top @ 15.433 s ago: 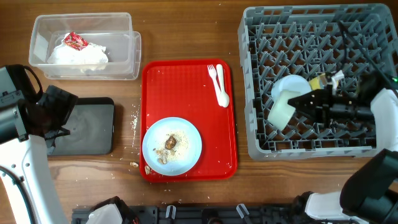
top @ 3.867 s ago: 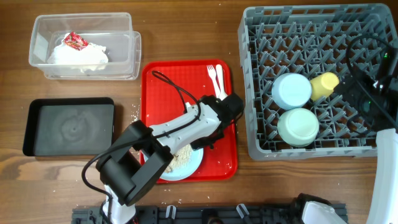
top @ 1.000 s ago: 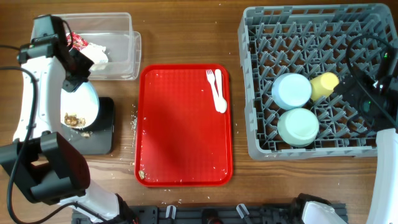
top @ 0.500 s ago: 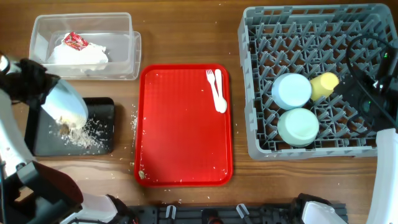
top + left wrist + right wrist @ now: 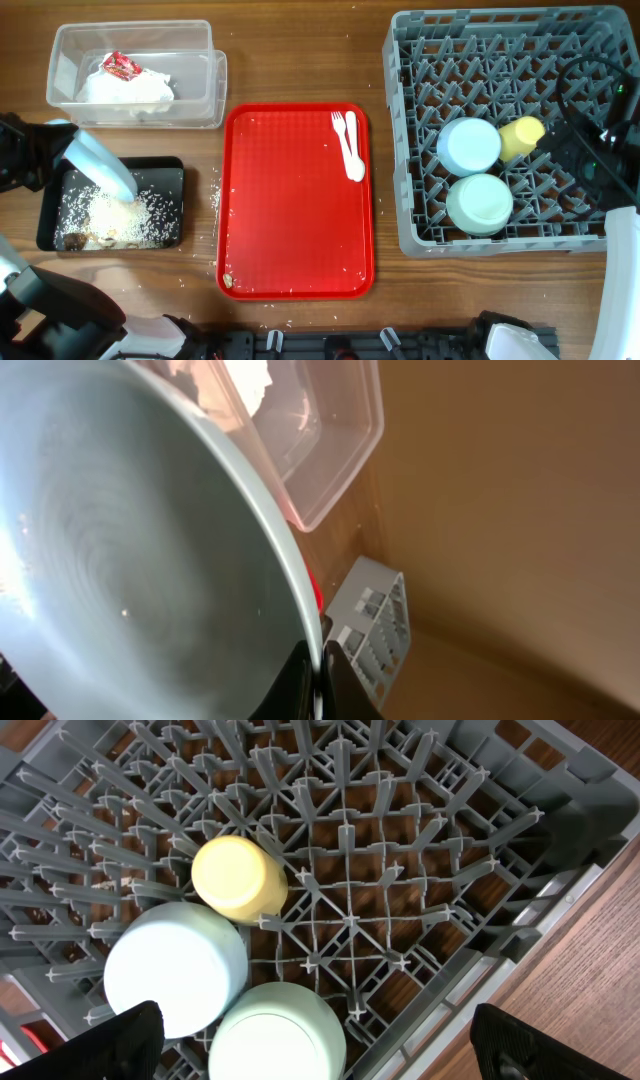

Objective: Sort waste into correct bins and load items into the dishwasher rack
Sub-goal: 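Tilt the plate with the left gripper to dump rice onto the black tray, then carry the plate back and set it on the red tray, release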

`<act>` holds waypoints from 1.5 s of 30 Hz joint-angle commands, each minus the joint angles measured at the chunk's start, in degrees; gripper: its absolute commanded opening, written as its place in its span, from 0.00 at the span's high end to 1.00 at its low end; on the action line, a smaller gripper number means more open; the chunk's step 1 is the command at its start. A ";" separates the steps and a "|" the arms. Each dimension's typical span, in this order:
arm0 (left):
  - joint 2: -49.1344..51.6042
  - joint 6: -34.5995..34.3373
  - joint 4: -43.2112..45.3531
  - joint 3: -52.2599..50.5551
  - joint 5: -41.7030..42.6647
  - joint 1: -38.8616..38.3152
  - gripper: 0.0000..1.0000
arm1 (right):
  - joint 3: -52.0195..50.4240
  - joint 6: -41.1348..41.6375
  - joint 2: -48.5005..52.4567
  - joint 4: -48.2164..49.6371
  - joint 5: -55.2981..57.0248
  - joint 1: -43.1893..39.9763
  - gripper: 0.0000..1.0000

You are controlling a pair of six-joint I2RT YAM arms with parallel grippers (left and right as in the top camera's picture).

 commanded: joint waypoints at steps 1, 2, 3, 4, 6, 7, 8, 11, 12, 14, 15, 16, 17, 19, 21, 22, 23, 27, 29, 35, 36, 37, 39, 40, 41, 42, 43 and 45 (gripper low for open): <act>-0.39 2.80 0.02 0.81 5.38 2.27 0.96 | 0.85 0.37 0.44 0.17 -0.50 -0.24 0.00; -0.39 4.15 -0.02 0.81 6.47 2.73 0.96 | 0.85 0.39 0.44 0.17 -0.50 -0.24 0.00; -0.33 3.80 0.13 0.81 5.88 3.17 0.96 | 0.85 0.37 0.44 0.17 -0.50 -0.24 0.00; -0.22 3.52 -1.05 0.81 6.29 3.56 0.96 | 0.85 0.37 0.44 0.17 -0.50 -0.24 0.00; -0.22 5.33 -0.90 0.81 6.29 4.22 0.96 | 0.85 0.37 0.44 0.17 -0.50 -0.24 0.00; -0.17 5.20 -1.60 0.79 6.36 4.44 0.96 | 0.85 0.37 0.44 0.17 -0.50 -0.24 0.00; -0.17 5.29 -2.60 0.79 7.06 4.59 0.96 | 0.85 0.37 0.44 0.17 -0.50 -0.24 0.00; 0.00 6.47 -1.99 0.79 5.49 4.70 0.96 | 0.85 0.37 0.44 0.17 -0.50 -0.24 0.00; -0.02 7.63 -3.72 0.79 7.30 4.68 0.96 | 0.85 0.37 0.44 0.17 -0.50 -0.24 0.00; 0.07 9.27 -2.43 0.79 5.75 4.68 0.96 | 0.85 0.37 0.44 0.17 -0.50 -0.24 0.00; 0.17 8.13 -4.20 0.79 5.55 4.70 0.96 | 0.85 0.35 0.44 0.17 -0.50 -0.24 0.00; 0.07 10.34 -6.21 0.79 6.80 4.68 0.96 | 0.85 0.37 0.44 0.17 -0.50 -0.24 0.00; 0.02 12.70 -4.94 0.79 5.92 4.68 0.96 | 0.85 0.37 0.44 0.17 -0.50 -0.24 0.00; 0.15 10.69 -6.99 0.63 5.22 5.07 0.96 | 0.85 0.37 0.44 0.17 -0.50 -0.24 0.00; 0.09 12.79 -5.75 0.63 4.57 5.18 0.96 | 0.85 0.35 0.44 0.17 -0.50 -0.24 0.00; 0.11 11.37 -6.99 0.59 4.46 5.29 0.96 | 0.85 0.35 0.44 0.17 -0.50 -0.24 0.00; 0.07 12.31 -8.26 0.59 5.62 5.29 0.96 | 0.85 0.37 0.44 0.17 -0.50 -0.24 0.00; -0.04 14.05 -11.02 0.59 7.02 5.31 0.96 | 0.85 0.35 0.44 0.17 -0.50 -0.24 0.00; -0.09 15.89 -12.35 0.57 6.91 5.11 0.96 | 0.85 0.37 0.44 0.17 -0.50 -0.24 0.00; -0.46 18.75 -20.55 0.59 6.51 4.83 0.96 | 0.85 0.37 0.44 0.17 -0.50 -0.24 0.00; -0.63 19.93 -22.53 0.57 6.54 4.44 0.96 | 0.85 0.37 0.44 0.17 -0.50 -0.24 0.00; -0.94 22.23 -25.07 0.59 6.54 3.67 0.96 | 0.85 0.37 0.44 0.17 -0.50 -0.24 0.00; -2.95 24.48 -26.67 0.46 4.37 0.24 0.96 | 0.85 0.37 0.44 0.17 -0.50 -0.24 0.00; -4.98 24.37 -26.67 0.46 3.93 -3.89 0.96 | 0.85 0.37 0.44 0.17 -0.50 -0.24 0.00; -6.12 24.20 -26.64 0.46 3.91 -6.56 0.96 | 0.85 0.37 0.44 0.17 -0.50 -0.24 0.00; -7.06 24.00 -26.67 0.46 3.85 -9.16 0.96 | 0.85 0.37 0.44 0.17 -0.50 -0.24 0.00; -7.87 24.00 -26.64 0.46 3.87 -11.87 0.96 | 0.85 0.37 0.44 0.17 -0.50 -0.24 0.00; -9.31 24.00 -26.58 0.46 3.69 -19.65 0.96 | 0.85 0.37 0.44 0.17 -0.50 -0.24 0.00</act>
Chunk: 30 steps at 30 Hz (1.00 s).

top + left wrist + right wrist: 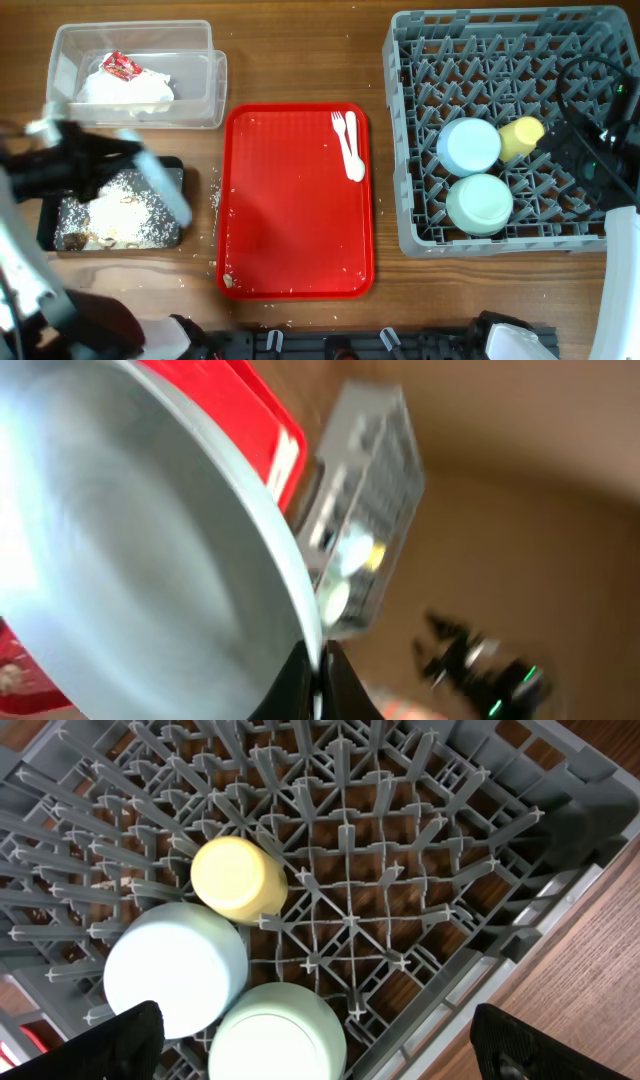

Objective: Sort waste into correct bins and load items into the dishwasher rack
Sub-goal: 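Carry the plate back and set it on the red tray, release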

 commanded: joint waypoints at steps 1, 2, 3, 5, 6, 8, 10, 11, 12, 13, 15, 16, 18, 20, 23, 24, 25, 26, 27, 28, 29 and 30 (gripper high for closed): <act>-3.61 1.31 -0.04 0.42 0.28 -12.17 0.96 | 0.85 0.33 0.37 0.15 -0.52 -0.24 0.00; -3.61 0.24 0.35 0.42 0.13 -15.41 0.96 | 0.85 0.35 0.37 0.15 -0.52 -0.24 0.00; -3.52 -1.73 1.79 0.39 0.04 -20.50 0.96 | 0.85 0.35 0.37 0.15 -0.52 -0.24 0.00; -3.48 -5.68 6.08 0.37 -1.07 -28.20 0.96 | 0.85 0.35 0.37 0.15 -0.52 -0.24 0.01; -3.39 -10.47 9.62 0.37 -4.31 -32.65 0.96 | 0.85 0.35 0.37 0.15 -0.55 -0.24 0.00; -3.02 -28.13 17.44 0.37 -22.58 -43.43 0.96 | 0.85 0.35 0.37 0.15 -0.52 -0.24 0.00; -2.01 -41.24 20.52 0.37 -40.30 -52.35 0.96 | 0.85 0.35 0.37 0.15 -0.52 -0.24 0.00; -1.16 -45.79 21.64 0.37 -47.47 -57.40 0.96 | 0.85 0.35 0.37 0.15 -0.52 -0.24 0.00; -0.15 -48.24 22.38 0.37 -52.04 -61.22 0.96 | 0.85 0.35 0.37 0.15 -0.52 -0.24 0.00; 0.85 -50.47 22.88 0.37 -55.78 -64.19 0.96 | 0.85 0.33 0.37 0.15 -0.52 -0.24 0.00; 4.59 -56.02 23.37 0.37 -63.41 -70.51 0.96 | 0.85 0.35 0.37 0.15 -0.52 -0.24 0.00; 6.60 -57.83 23.87 0.37 -63.82 -72.22 0.96 | 0.85 0.35 0.37 0.15 -0.52 -0.24 0.00; 11.02 -59.65 25.44 0.37 -63.76 -75.08 0.96 | 0.85 0.33 0.37 0.15 -0.52 -0.24 0.00; 15.02 -59.63 28.09 0.37 -62.79 -77.50 0.96 | 0.85 0.33 0.37 0.15 -0.52 -0.24 0.00; 18.97 -59.63 31.21 0.37 -62.51 -80.41 0.96 | 0.85 0.35 0.37 0.15 -0.52 -0.24 0.00; 19.96 -59.65 31.82 0.37 -62.51 -81.09 0.96 | 0.85 0.35 0.37 0.15 -0.52 -0.24 0.00; 20.37 -59.63 32.06 0.37 -62.55 -81.48 0.96 | 0.85 0.35 0.37 0.15 -0.52 -0.24 0.00; 20.68 -59.63 32.20 0.37 -62.58 -81.70 0.96 | 0.85 0.35 0.37 0.15 -0.55 -0.24 0.00; 20.76 -59.63 32.33 0.37 -62.60 -81.79 0.95 | 0.85 0.35 0.37 0.15 -0.52 -0.24 0.00; 20.76 -59.60 32.33 0.37 -62.82 -81.79 0.85 | 0.85 0.35 0.37 0.15 -0.52 -0.24 0.00; 20.74 -59.56 32.30 0.37 -63.06 -81.66 0.67 | 0.85 0.35 0.37 0.15 -0.52 -0.24 0.00; 20.74 -59.54 32.13 0.39 -63.19 -81.18 0.53 | 0.85 0.35 0.37 0.15 -0.52 -0.24 0.00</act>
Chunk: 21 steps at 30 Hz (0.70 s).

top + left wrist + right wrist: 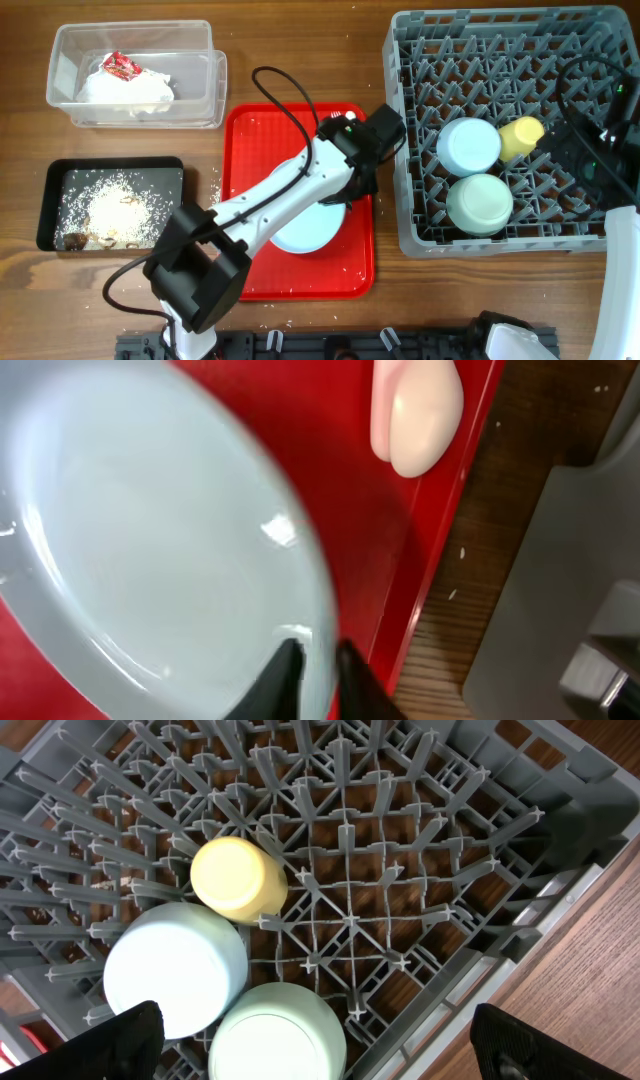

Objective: Sort waste into correct bins and load items into the dishwasher rack
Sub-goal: 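Carry the plate back and set it on the red tray, release, then move the right gripper to the plate and grasp its rim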

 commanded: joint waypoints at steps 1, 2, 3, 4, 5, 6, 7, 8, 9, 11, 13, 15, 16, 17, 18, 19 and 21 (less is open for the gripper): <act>0.09 -1.05 -0.37 0.44 -2.16 1.31 0.52 | 0.85 0.37 0.33 0.17 -0.50 -0.24 0.00; -0.04 -1.05 -0.83 0.52 -2.16 2.12 0.51 | 0.85 0.37 0.33 0.17 -0.50 -0.24 0.00; -0.46 -0.90 -1.62 0.72 -2.19 3.61 0.50 | 0.85 0.35 0.33 0.17 -0.50 -0.24 0.00; -1.01 -0.92 -2.49 0.98 -2.16 4.92 0.50 | 0.85 0.37 0.33 0.17 -0.50 -0.24 0.00; -1.81 -0.92 -3.78 1.49 -2.16 6.78 0.51 | 0.85 0.37 0.33 0.17 -0.50 -0.24 0.00; -3.08 -0.92 -5.57 2.16 -2.16 9.51 0.52 | 0.85 0.37 0.33 0.17 -0.50 -0.24 0.00; -4.04 -0.92 -6.62 2.56 -2.16 11.26 0.52 | 0.85 0.37 0.33 0.17 -0.50 -0.24 0.00; -5.99 -0.92 -8.26 2.97 -2.16 14.43 0.53 | 0.85 0.39 0.33 0.17 -0.50 -0.24 0.00; -8.00 -0.92 -9.40 3.06 -2.19 17.35 0.53 | 0.85 0.37 0.33 0.17 -0.50 -0.24 0.00; -12.48 -0.92 -11.06 3.06 -2.19 23.85 0.52 | 0.85 0.37 0.33 0.17 -0.50 -0.24 0.00; -16.04 -0.90 -11.72 3.06 -2.19 29.57 0.49 | 0.85 0.39 0.33 0.17 -0.50 -0.24 0.00; -20.35 -0.90 -12.33 3.06 -2.16 37.16 0.37 | 0.85 0.72 0.33 1.84 -1.55 -0.24 0.00; -23.08 -0.90 -13.20 3.06 -2.19 42.88 0.00 | 0.85 2.58 0.33 4.87 -5.92 -0.24 0.00; -24.15 -0.92 -13.75 3.06 -2.16 45.75 0.00 | 0.85 5.68 0.33 6.54 -10.69 -0.24 0.00; -24.87 -0.92 -14.43 3.06 -2.14 48.26 0.00 | 0.85 9.03 0.33 7.32 -15.98 -0.24 0.00; -25.70 -0.94 -15.69 3.06 -2.14 51.95 0.00 | 0.85 13.70 0.33 7.10 -24.46 -0.24 0.00; -25.97 -0.92 -18.69 3.06 -2.14 57.35 0.00 | 0.85 17.97 0.33 7.54 -33.55 -0.24 0.00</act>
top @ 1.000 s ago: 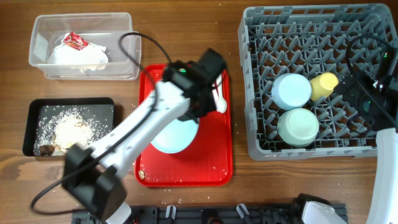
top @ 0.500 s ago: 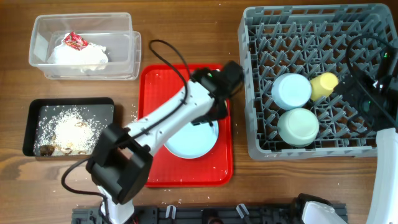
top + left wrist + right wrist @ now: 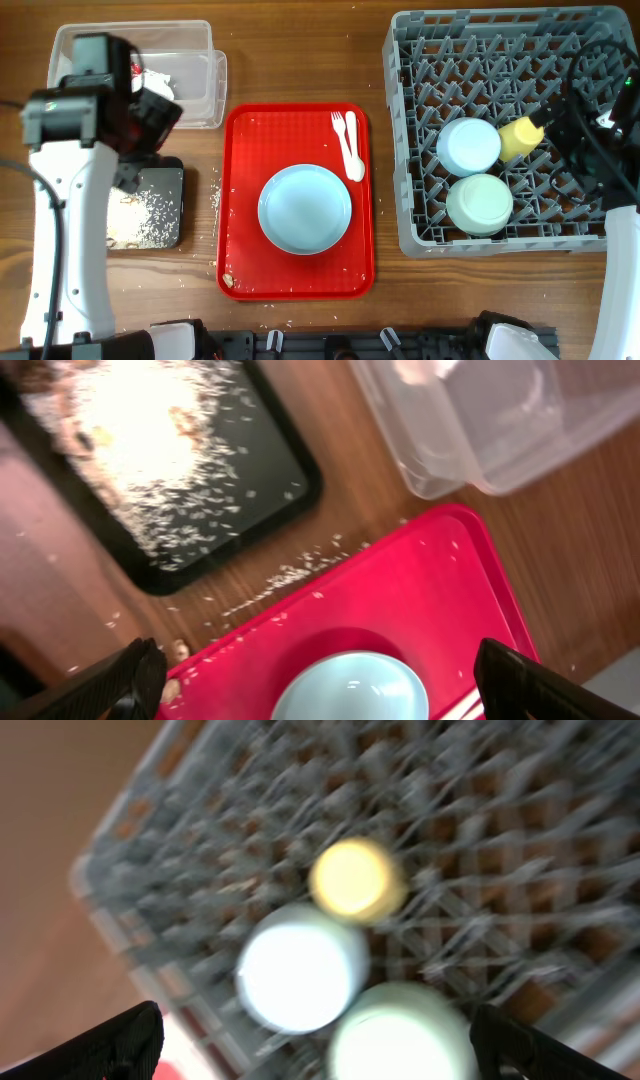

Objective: Sort waste into correct bins and load items into the dishwasher rack
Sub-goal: 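Move the right gripper to the plate and grasp its rim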

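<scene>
A light blue plate [image 3: 305,208] lies flat in the middle of the red tray [image 3: 250,150], free of any gripper. A white plastic fork and spoon [image 3: 350,148] lie at the tray's far right. My left gripper [image 3: 320,695] is open, high above the tray's left part, with the plate [image 3: 350,692] below it. The grey dishwasher rack [image 3: 420,60] holds a pale blue cup [image 3: 468,146], a pale green cup [image 3: 479,203] and a yellow cup [image 3: 522,137], all upside down. My right gripper [image 3: 320,1045] is open above these cups; its view is blurred.
A black tray [image 3: 150,215] with rice sits at the left, partly under my left arm. Behind it stands a clear bin [image 3: 195,60] with white waste. Loose rice [image 3: 213,195] lies on the table, and a crumb [image 3: 228,281] on the red tray's near left corner.
The plate was in my left gripper on the red tray by the spoon; now it lies free there. My left gripper is open, back at the left. The right wrist view has shifted.
My left gripper held the plate tilted over the black tray of rice. Then it had the plate at that tray's right edge. Then the plate was down on the red tray, still gripped. Now it rests there alone. The right arm stayed still until this moment.
</scene>
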`<act>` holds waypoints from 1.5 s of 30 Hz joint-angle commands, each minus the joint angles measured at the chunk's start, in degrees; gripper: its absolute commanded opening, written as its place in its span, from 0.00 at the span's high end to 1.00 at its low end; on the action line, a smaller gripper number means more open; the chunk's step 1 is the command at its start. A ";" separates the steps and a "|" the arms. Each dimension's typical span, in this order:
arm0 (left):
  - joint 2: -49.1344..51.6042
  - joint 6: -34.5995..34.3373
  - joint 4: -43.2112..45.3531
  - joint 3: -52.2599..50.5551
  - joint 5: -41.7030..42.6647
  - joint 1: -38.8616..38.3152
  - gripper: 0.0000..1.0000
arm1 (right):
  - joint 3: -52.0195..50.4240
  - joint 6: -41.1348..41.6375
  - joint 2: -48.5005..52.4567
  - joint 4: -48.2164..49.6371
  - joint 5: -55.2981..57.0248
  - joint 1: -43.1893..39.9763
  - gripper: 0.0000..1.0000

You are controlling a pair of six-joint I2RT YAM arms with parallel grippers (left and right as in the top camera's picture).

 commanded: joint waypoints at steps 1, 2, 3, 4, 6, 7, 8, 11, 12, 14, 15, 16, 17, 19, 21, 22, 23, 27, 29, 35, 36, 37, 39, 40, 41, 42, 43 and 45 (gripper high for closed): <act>-0.72 -0.09 -4.17 0.63 -0.17 8.24 0.00 | 0.85 9.38 0.33 0.37 -18.58 -0.07 0.00; -0.70 -0.09 -4.90 0.63 -0.17 9.44 0.00 | 0.85 8.52 0.33 0.07 -20.76 -0.04 0.00; -0.70 -0.09 -5.11 0.63 -0.17 10.38 0.00 | 0.85 6.29 0.33 -0.02 -25.68 0.28 0.01; -0.70 -0.11 -5.07 0.61 -0.17 10.99 0.00 | 0.85 1.55 0.33 2.16 -30.95 1.68 0.01; -0.70 -0.11 -5.07 0.63 -0.17 11.19 0.00 | 0.85 -6.14 0.33 4.57 -34.21 5.86 0.03; -0.70 -0.09 -5.09 0.63 -0.17 11.19 0.00 | 0.83 -8.66 0.48 4.76 -32.72 9.01 0.03; -0.70 -0.11 -5.07 0.63 -0.17 11.19 0.00 | 0.83 -10.08 0.81 4.48 -29.24 12.90 0.02; -0.70 -0.11 -5.07 0.63 -0.17 11.19 0.00 | -1.01 -10.27 3.15 3.63 -16.98 25.79 0.03; -0.70 -0.09 -5.07 0.63 -0.17 11.19 0.00 | -2.29 -10.19 4.90 3.65 -13.92 30.71 0.03; -0.70 -0.11 -5.07 0.63 -0.17 11.19 0.00 | -3.65 -10.23 8.70 3.61 -10.56 36.94 0.03; -0.70 -0.09 -5.07 0.63 -0.17 11.19 0.00 | -3.67 -10.25 11.76 3.32 -8.79 39.95 0.03; -0.70 -0.11 -5.07 0.63 -0.17 11.19 0.00 | -3.67 -10.36 14.71 3.30 -7.74 42.16 0.06; -0.70 -0.11 -5.07 0.63 -0.17 11.19 0.00 | -3.67 -10.36 17.46 3.37 -6.91 43.78 0.12; -0.70 -0.11 -5.07 0.63 -0.17 11.19 0.00 | -3.67 -10.36 22.95 3.39 -5.46 46.31 0.28; -0.70 -0.11 -5.07 0.63 -0.17 11.19 0.00 | -3.67 -10.21 27.98 3.45 -3.85 47.65 0.36; -0.70 -0.11 -5.09 0.63 -0.17 11.19 0.00 | -3.67 -10.23 30.49 3.65 -3.65 47.82 0.36; -0.70 -0.11 -5.07 0.63 -0.17 11.19 0.00 | -3.67 -10.21 32.20 3.76 -3.74 47.82 0.36; -0.70 -0.11 -5.07 0.63 -0.17 11.19 0.00 | -3.67 -10.47 37.24 4.85 -3.76 47.87 0.36; -0.70 -0.11 -5.07 0.63 -0.17 11.19 0.00 | -3.67 -10.71 38.38 5.62 -3.78 48.04 0.36; -0.70 -0.11 -5.07 0.63 -0.17 11.19 0.00 | -3.67 -11.85 40.41 8.70 -4.15 49.05 0.42; -0.70 -0.11 -5.07 0.63 -0.17 11.19 0.00 | -3.67 -11.85 40.89 9.07 -4.09 49.09 0.44; -0.70 -0.09 -5.07 0.63 -0.17 11.19 0.00 | -3.67 -11.85 41.24 9.25 -3.91 49.09 0.46; -0.70 -0.11 -5.07 0.63 -0.17 11.19 0.00 | -3.67 -11.72 42.73 9.90 -3.96 49.09 0.52; -0.70 -0.11 -5.07 0.61 -0.17 11.19 0.00 | -3.67 -11.72 43.56 10.03 -3.96 49.09 0.53; -0.70 -0.11 -5.07 0.63 -0.17 11.19 0.00 | -3.67 -11.74 44.35 10.08 -3.96 49.09 0.54; -0.70 -0.11 -5.09 0.63 -0.17 11.19 0.00 | -3.67 -11.72 45.29 10.08 -3.98 49.09 0.57; -0.70 -0.11 -5.09 0.63 -0.17 11.19 0.00 | -3.67 -11.72 46.05 10.03 -4.28 49.09 0.62; -0.70 -0.11 -5.07 0.63 -0.17 11.19 0.00 | -3.67 -11.26 47.39 9.60 -4.44 49.09 0.76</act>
